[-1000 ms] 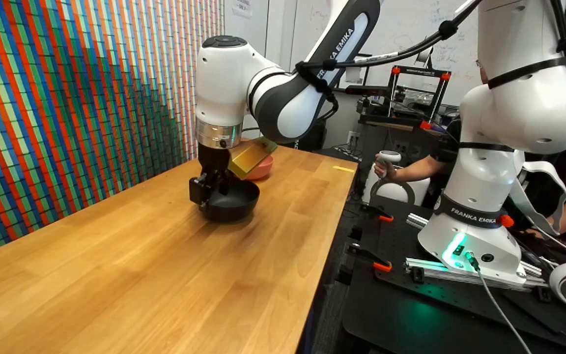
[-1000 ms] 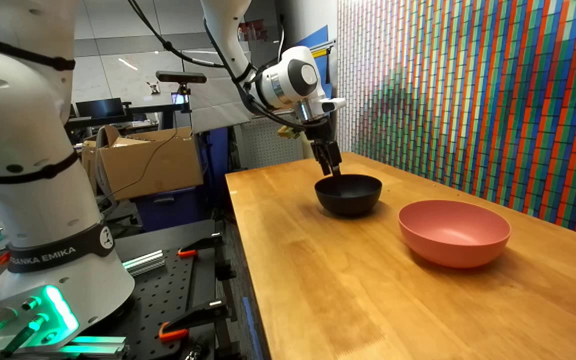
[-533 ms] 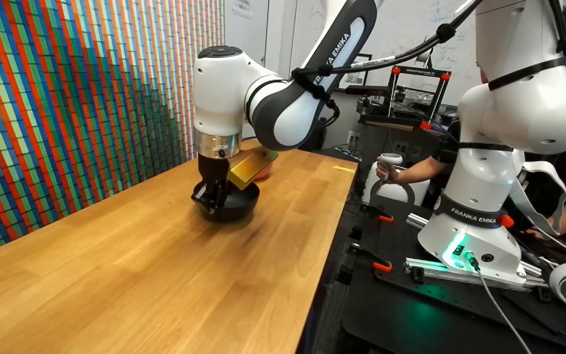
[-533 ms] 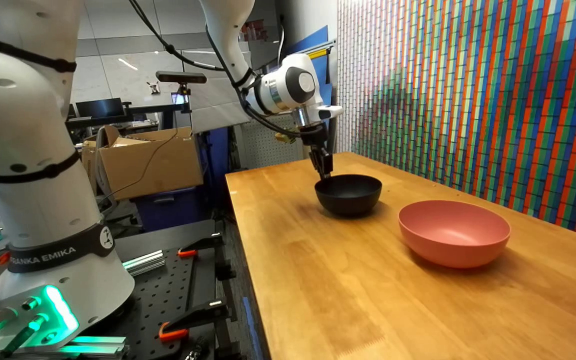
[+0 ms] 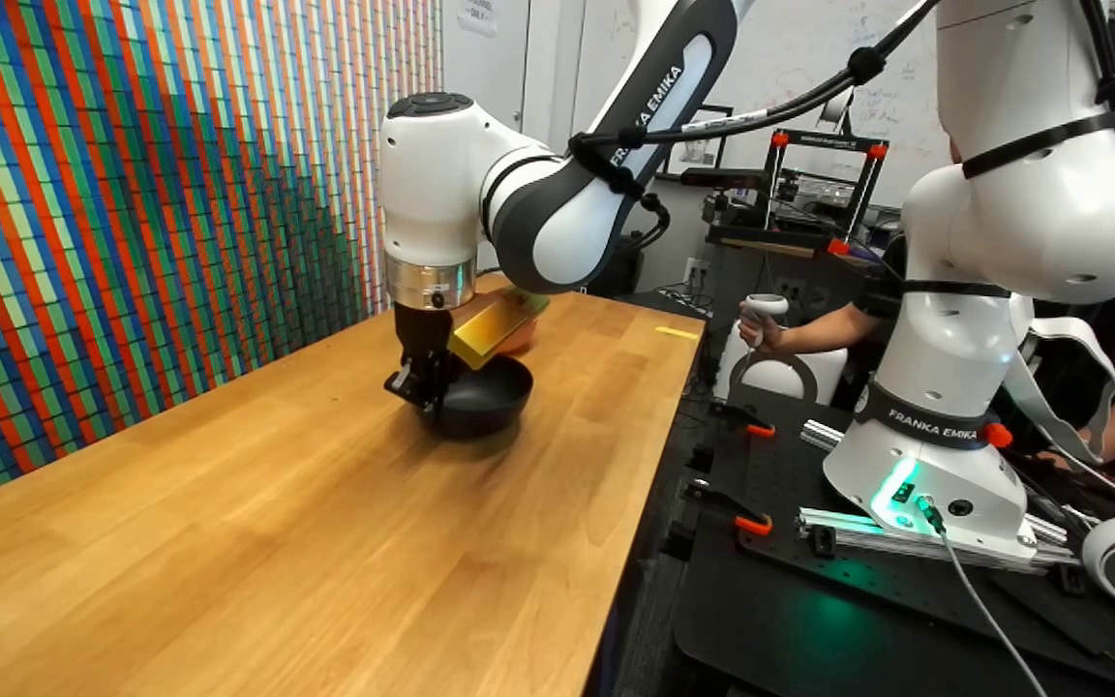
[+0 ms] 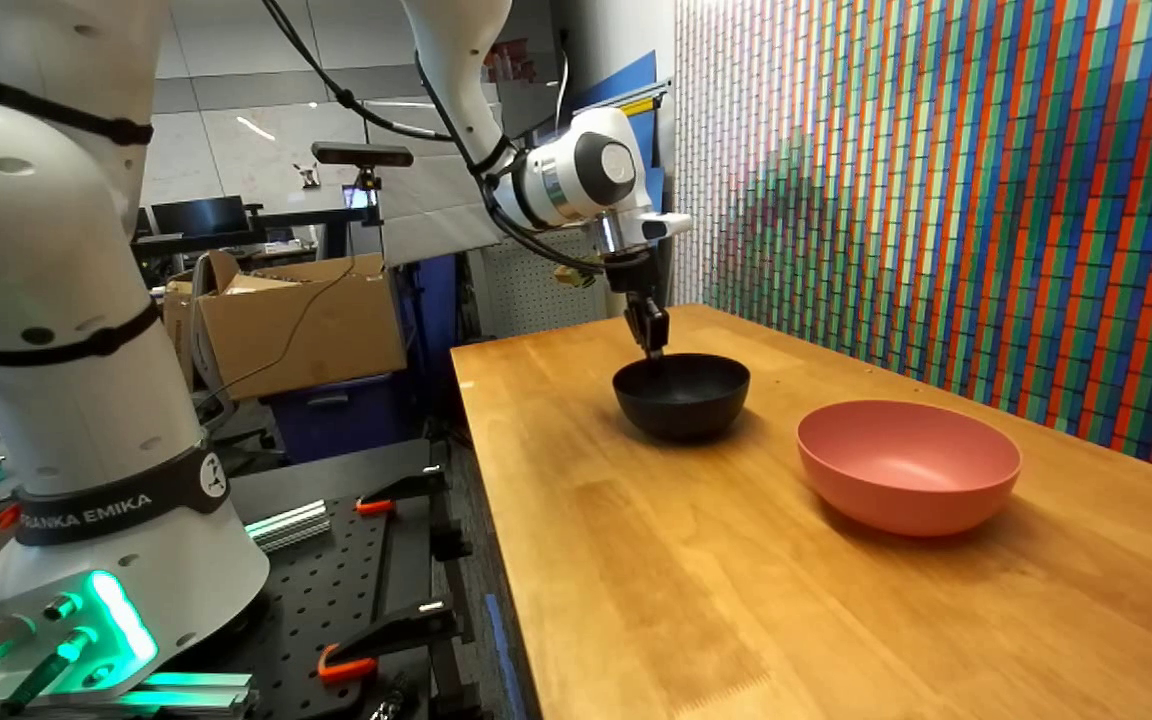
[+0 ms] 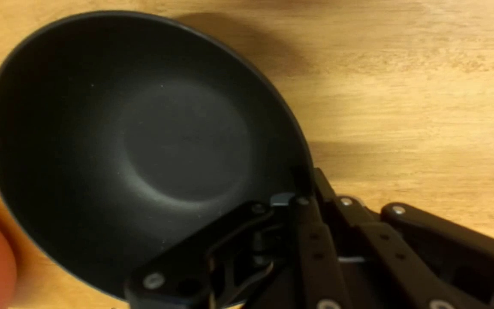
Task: Put the black bowl inside the pink bowl
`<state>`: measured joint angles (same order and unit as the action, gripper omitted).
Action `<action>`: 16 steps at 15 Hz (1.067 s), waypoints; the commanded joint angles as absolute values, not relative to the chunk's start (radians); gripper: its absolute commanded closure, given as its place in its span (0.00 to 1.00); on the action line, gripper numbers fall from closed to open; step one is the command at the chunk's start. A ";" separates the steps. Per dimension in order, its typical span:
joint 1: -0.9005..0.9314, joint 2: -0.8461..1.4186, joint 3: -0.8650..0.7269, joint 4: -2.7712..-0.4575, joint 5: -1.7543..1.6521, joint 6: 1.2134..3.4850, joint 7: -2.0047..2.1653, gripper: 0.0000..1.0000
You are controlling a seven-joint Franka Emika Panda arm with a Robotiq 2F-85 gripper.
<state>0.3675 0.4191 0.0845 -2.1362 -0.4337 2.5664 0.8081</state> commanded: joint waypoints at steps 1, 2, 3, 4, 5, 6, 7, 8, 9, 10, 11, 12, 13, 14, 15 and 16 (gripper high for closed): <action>0.374 0.428 0.064 -2.100 -0.392 2.521 0.772 0.99; 0.369 0.427 0.062 -2.090 -0.383 2.509 0.763 0.99; 0.360 0.425 0.060 -2.069 -0.368 2.491 0.750 0.99; 0.350 0.424 0.058 -2.046 -0.353 2.471 0.738 0.99; 0.341 0.422 0.054 -2.019 -0.342 2.451 0.728 0.99; 0.333 0.420 0.049 -1.990 -0.331 2.429 0.715 0.99; 0.323 0.420 0.042 -1.953 -0.323 2.400 0.698 0.99; 0.314 0.427 0.031 -1.915 -0.325 2.380 0.687 0.99; 0.301 0.435 0.021 -1.876 -0.326 2.355 0.674 0.99; 0.291 0.439 0.010 -1.848 -0.330 2.333 0.667 0.99; 0.281 0.441 0.002 -1.822 -0.331 2.309 0.661 0.99; 0.271 0.442 -0.009 -1.803 -0.335 2.287 0.655 0.99; 0.264 0.443 -0.017 -1.787 -0.340 2.263 0.651 0.99; 0.253 0.446 -0.030 -1.775 -0.353 2.248 0.646 0.99; 0.244 0.449 -0.038 -1.764 -0.354 2.231 0.641 0.99; 0.234 0.453 -0.047 -1.758 -0.354 2.219 0.637 0.99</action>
<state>0.2516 0.4207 -0.0235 -1.8274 -0.3560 2.2816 0.6685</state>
